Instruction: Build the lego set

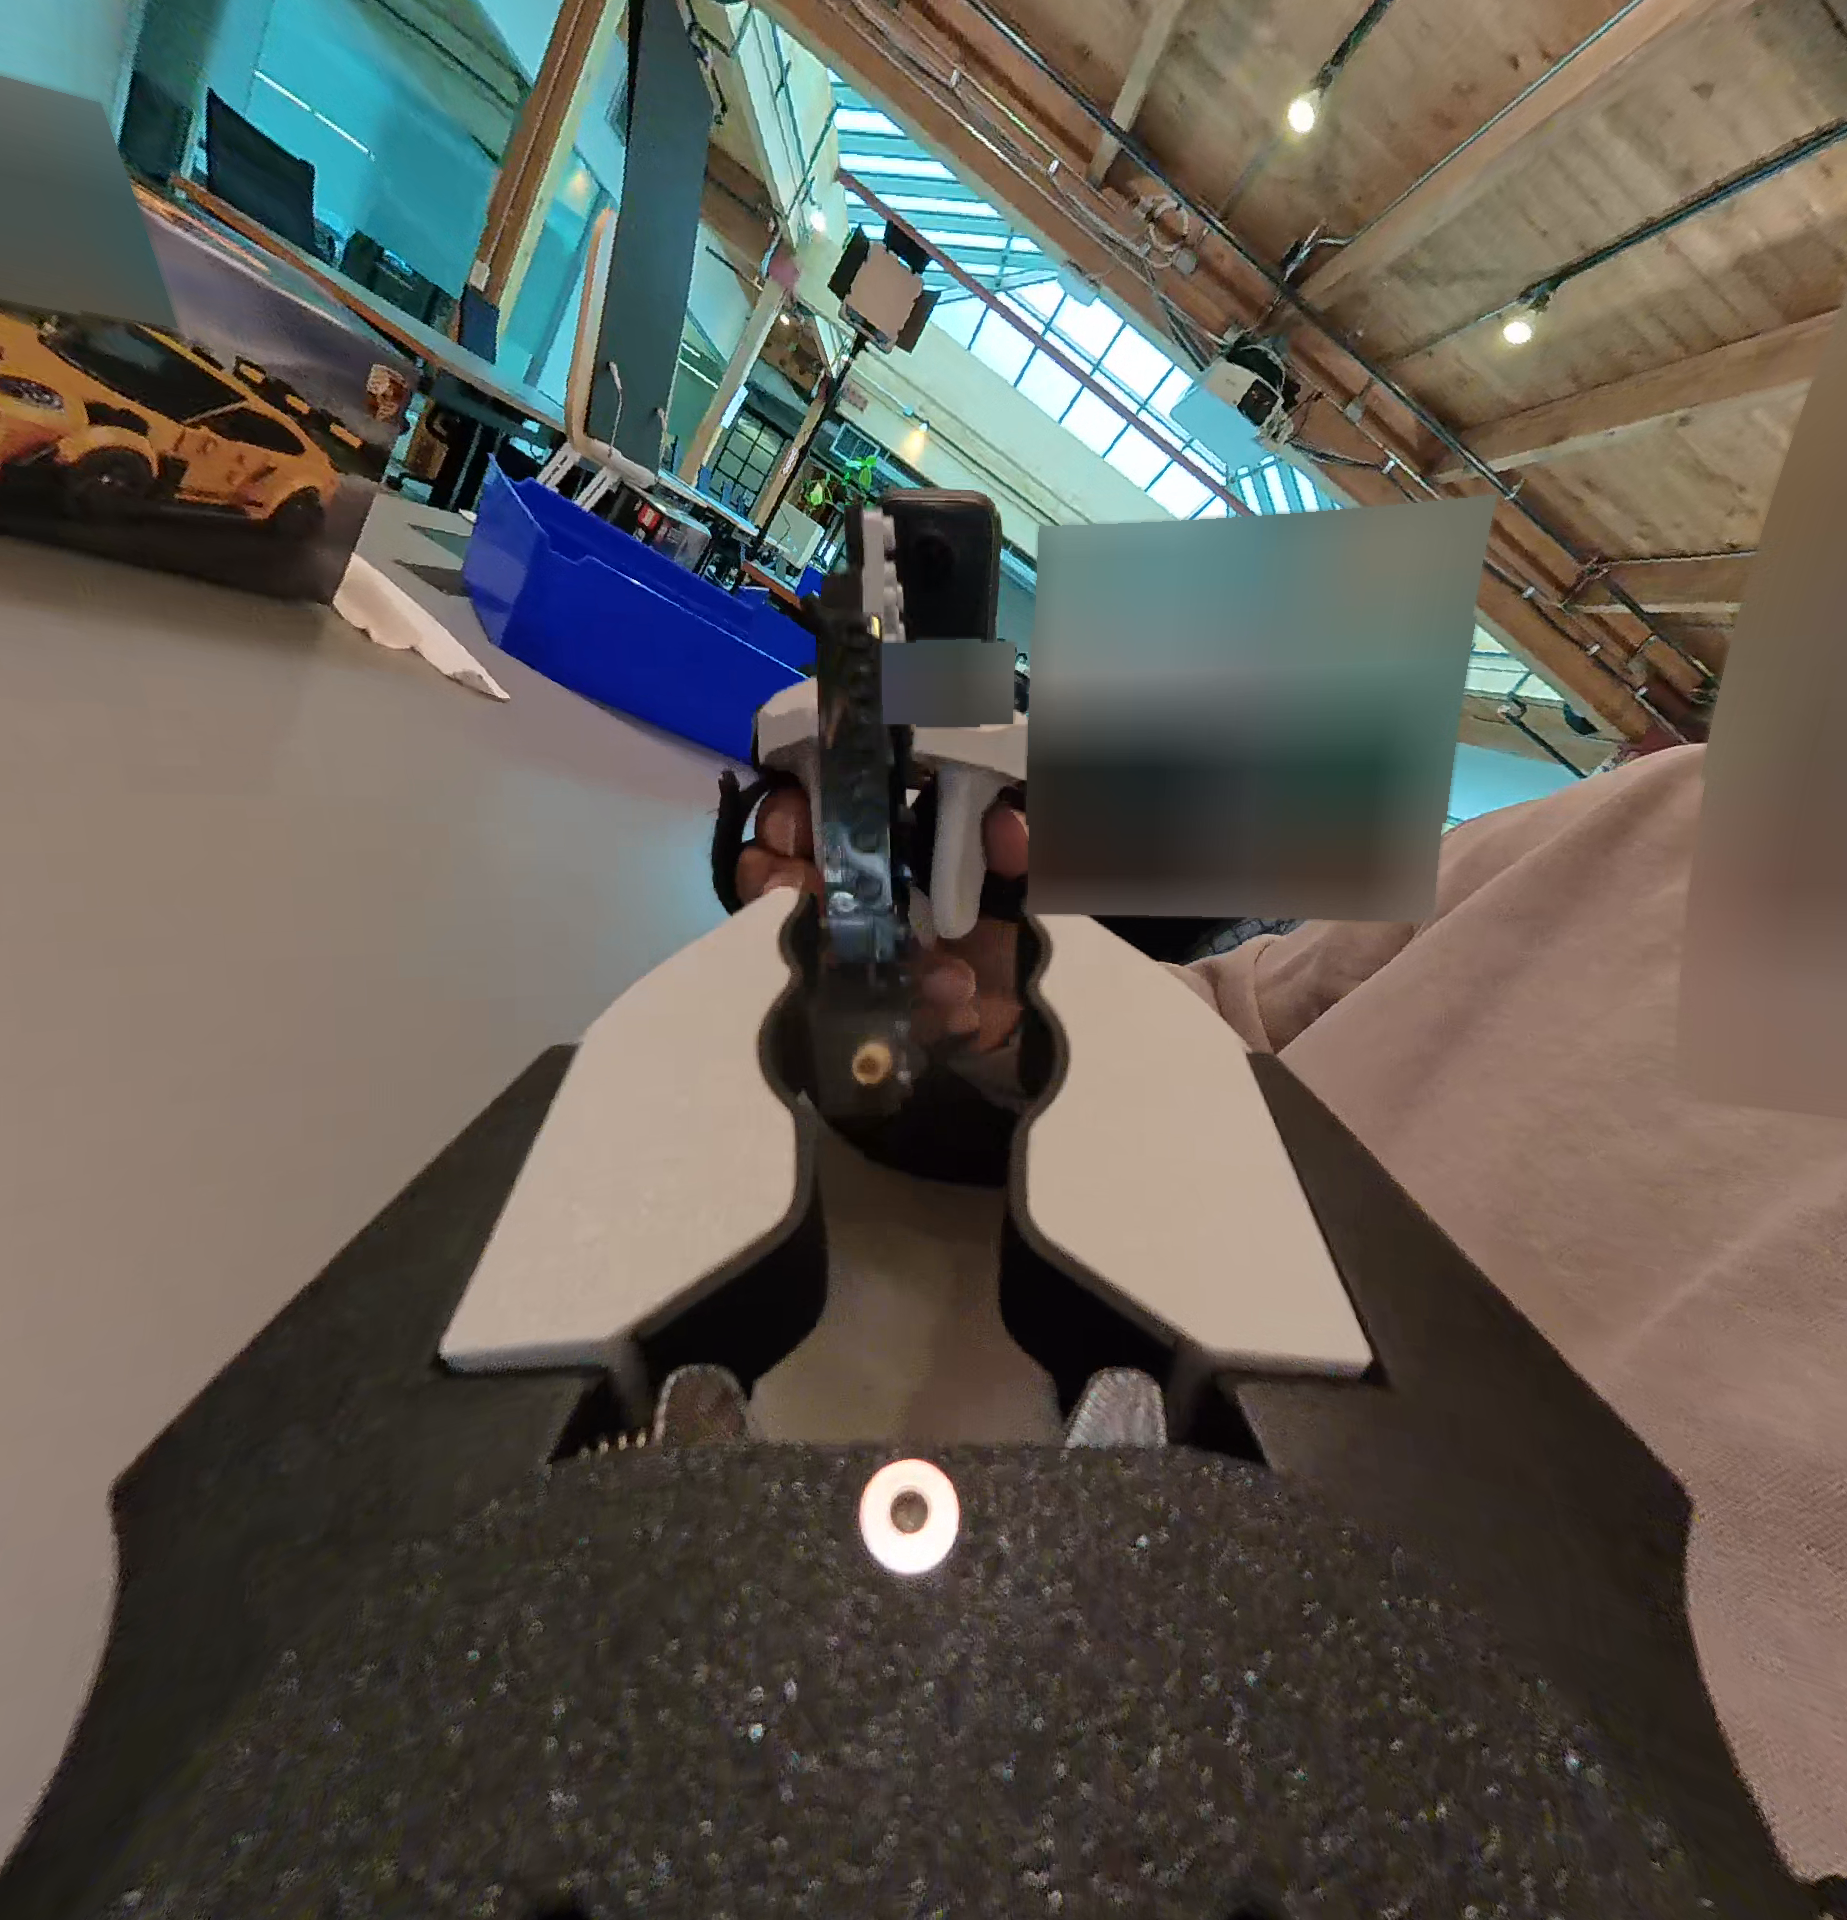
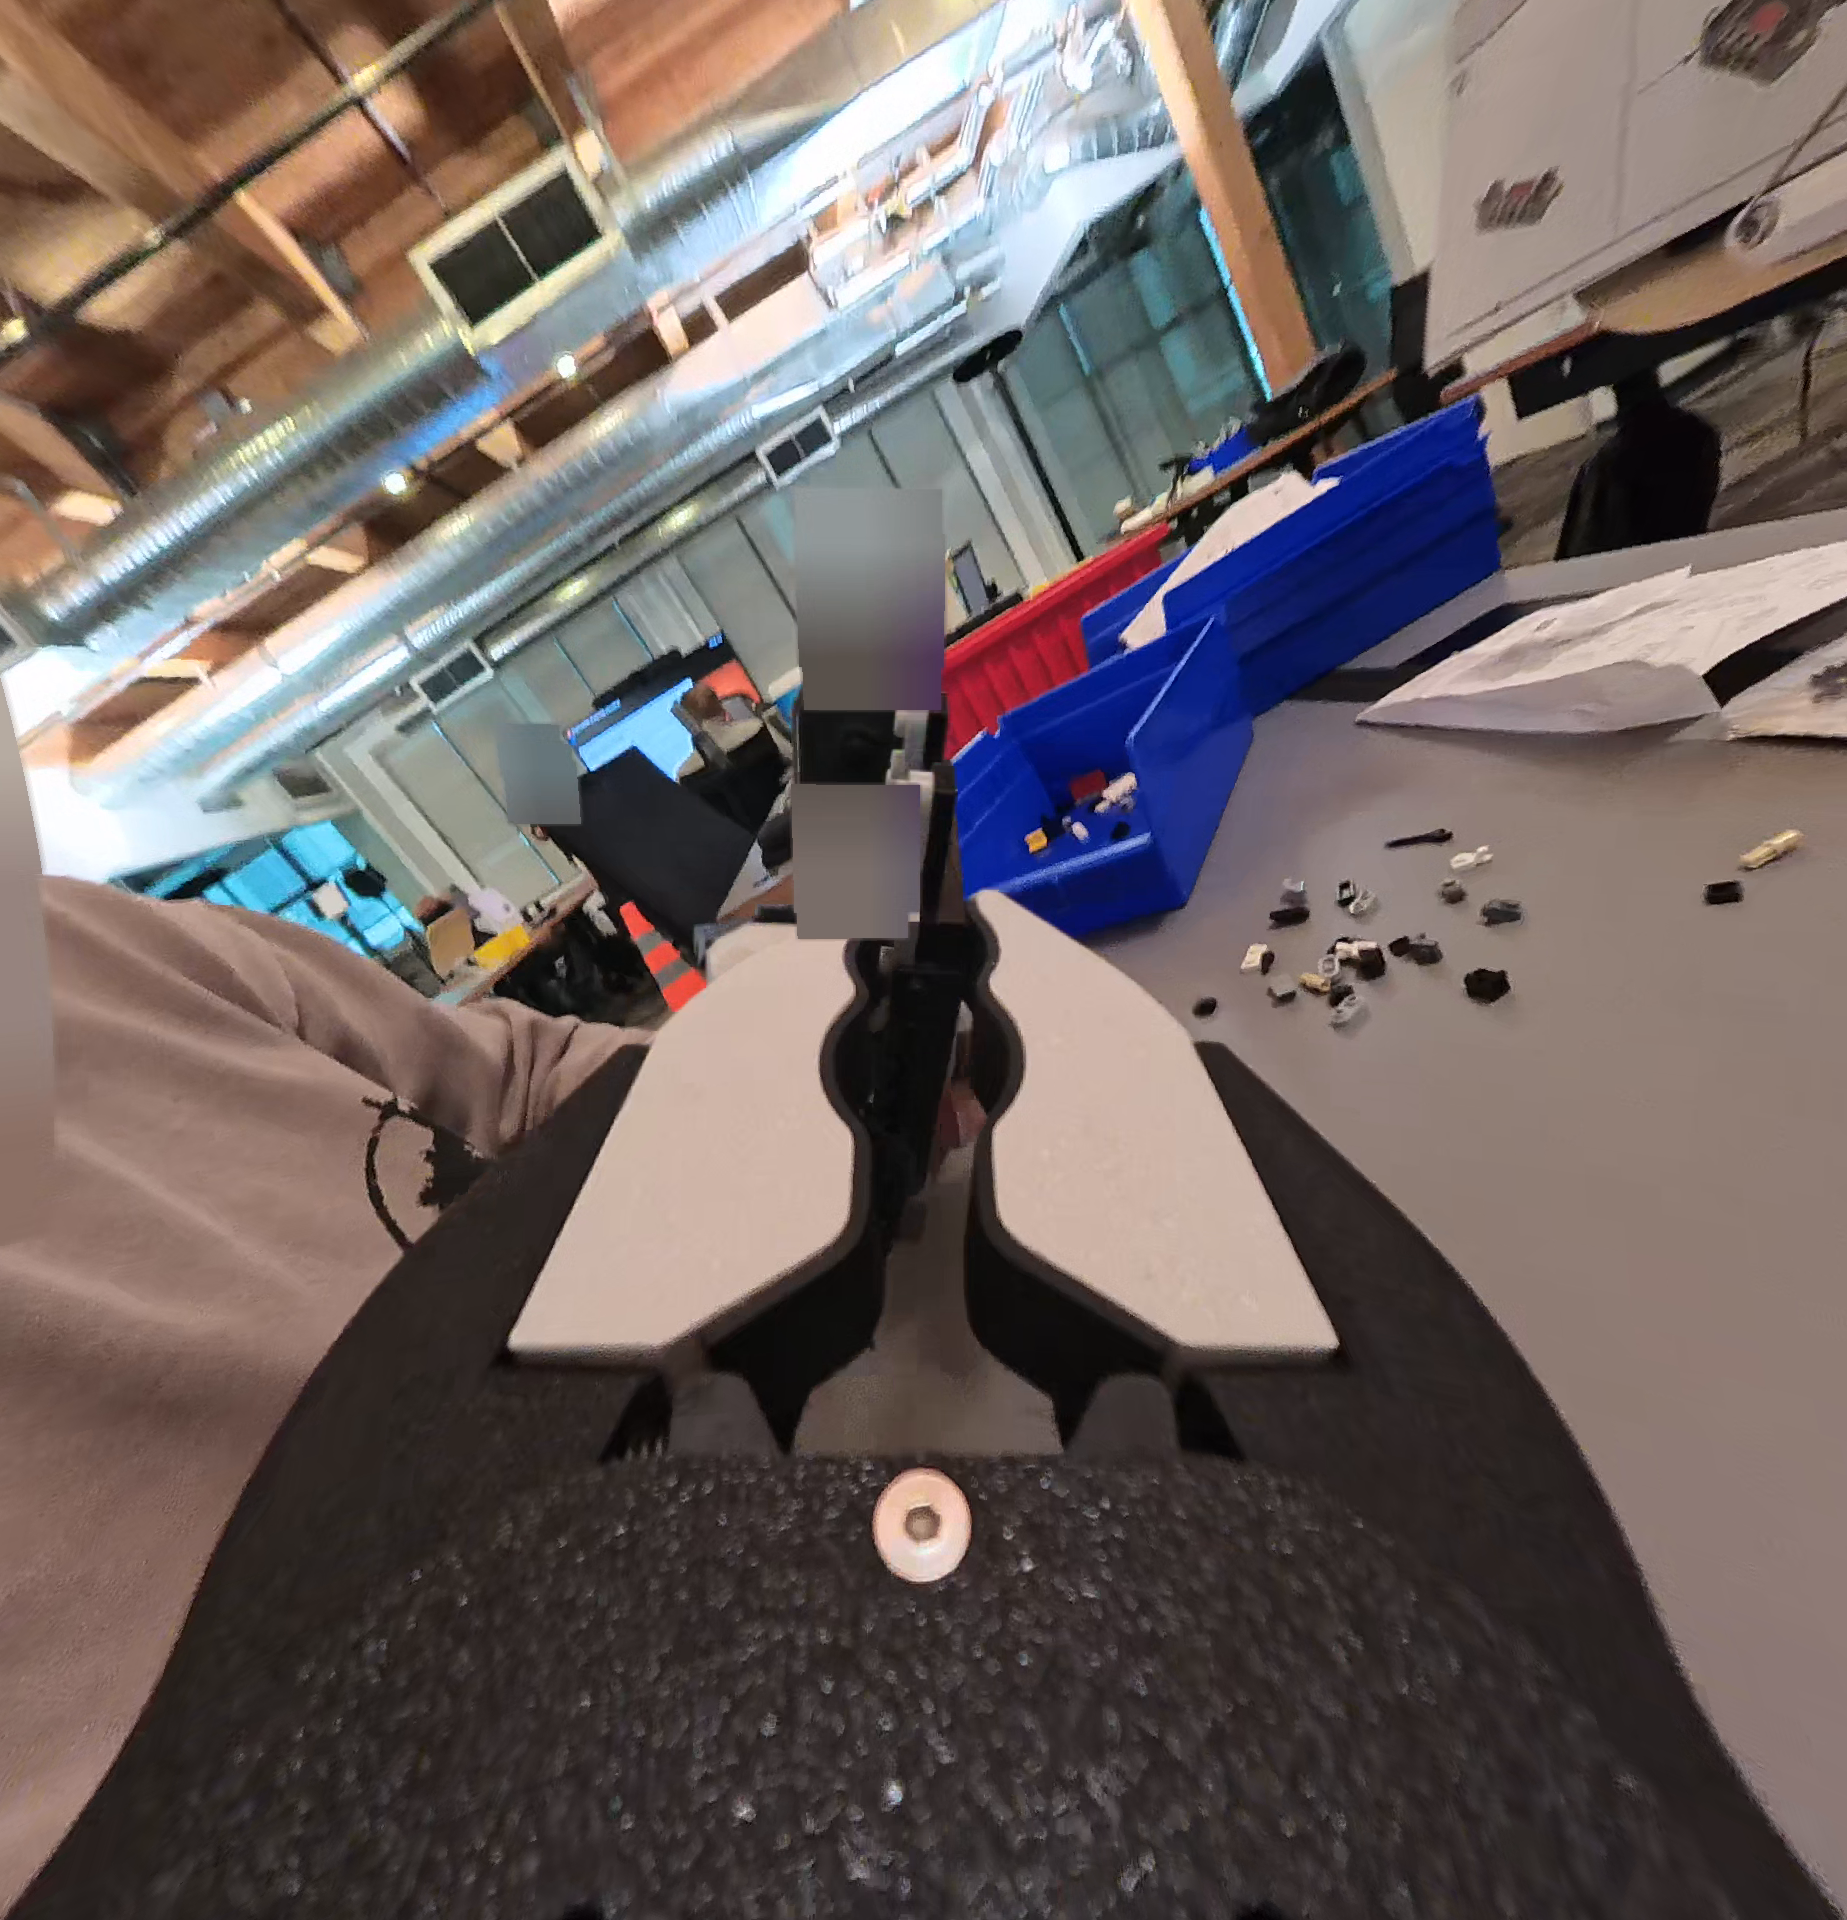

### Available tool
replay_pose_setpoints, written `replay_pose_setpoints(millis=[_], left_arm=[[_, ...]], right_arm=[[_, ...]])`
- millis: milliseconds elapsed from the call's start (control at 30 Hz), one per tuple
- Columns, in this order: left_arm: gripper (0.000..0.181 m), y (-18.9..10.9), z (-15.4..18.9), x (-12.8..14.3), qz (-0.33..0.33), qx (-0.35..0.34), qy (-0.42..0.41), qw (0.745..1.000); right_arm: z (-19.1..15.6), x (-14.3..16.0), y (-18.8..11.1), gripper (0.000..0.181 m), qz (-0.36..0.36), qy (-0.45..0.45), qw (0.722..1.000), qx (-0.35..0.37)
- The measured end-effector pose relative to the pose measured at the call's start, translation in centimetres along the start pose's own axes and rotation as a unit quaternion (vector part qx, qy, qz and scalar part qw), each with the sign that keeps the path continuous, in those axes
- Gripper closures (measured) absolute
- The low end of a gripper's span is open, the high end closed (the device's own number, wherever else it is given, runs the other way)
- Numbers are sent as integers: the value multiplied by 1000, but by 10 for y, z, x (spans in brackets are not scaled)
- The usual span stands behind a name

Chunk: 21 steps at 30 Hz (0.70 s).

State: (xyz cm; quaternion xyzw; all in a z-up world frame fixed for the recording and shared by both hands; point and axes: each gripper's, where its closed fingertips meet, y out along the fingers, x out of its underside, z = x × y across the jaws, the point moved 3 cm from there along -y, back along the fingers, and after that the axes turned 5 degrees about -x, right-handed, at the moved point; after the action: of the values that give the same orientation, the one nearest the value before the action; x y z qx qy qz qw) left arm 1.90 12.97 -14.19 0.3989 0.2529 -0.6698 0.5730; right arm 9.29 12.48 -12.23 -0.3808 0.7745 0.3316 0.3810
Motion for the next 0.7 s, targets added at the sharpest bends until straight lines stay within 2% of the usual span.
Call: replay_pose_setpoints(millis=[100, 200, 400, 567, 700], left_arm=[[150, 4, 0, 1, 4, -13, 11, 1000], [165, 6, -2, -1, 12, -25, 8, 1000], [165, 3, 0, -4, 0, -31, 9, 999], [165, -1, 0, -2, -28, -26, 25, 999], [165, -5, 0, 5, -77, -25, 62, 995]], right_arm=[[0, -4, -2, 168, 33, 13, 999, -6], [-3, -6, -1, 168, 49, 0, 999, -5], [-7, -6, 1, 167, 58, -29, 998, -5], [-9, -3, 2, 167, 32, -35, 999, -21], [-6, -4, -2, 154, -20, -57, 998, -27]])
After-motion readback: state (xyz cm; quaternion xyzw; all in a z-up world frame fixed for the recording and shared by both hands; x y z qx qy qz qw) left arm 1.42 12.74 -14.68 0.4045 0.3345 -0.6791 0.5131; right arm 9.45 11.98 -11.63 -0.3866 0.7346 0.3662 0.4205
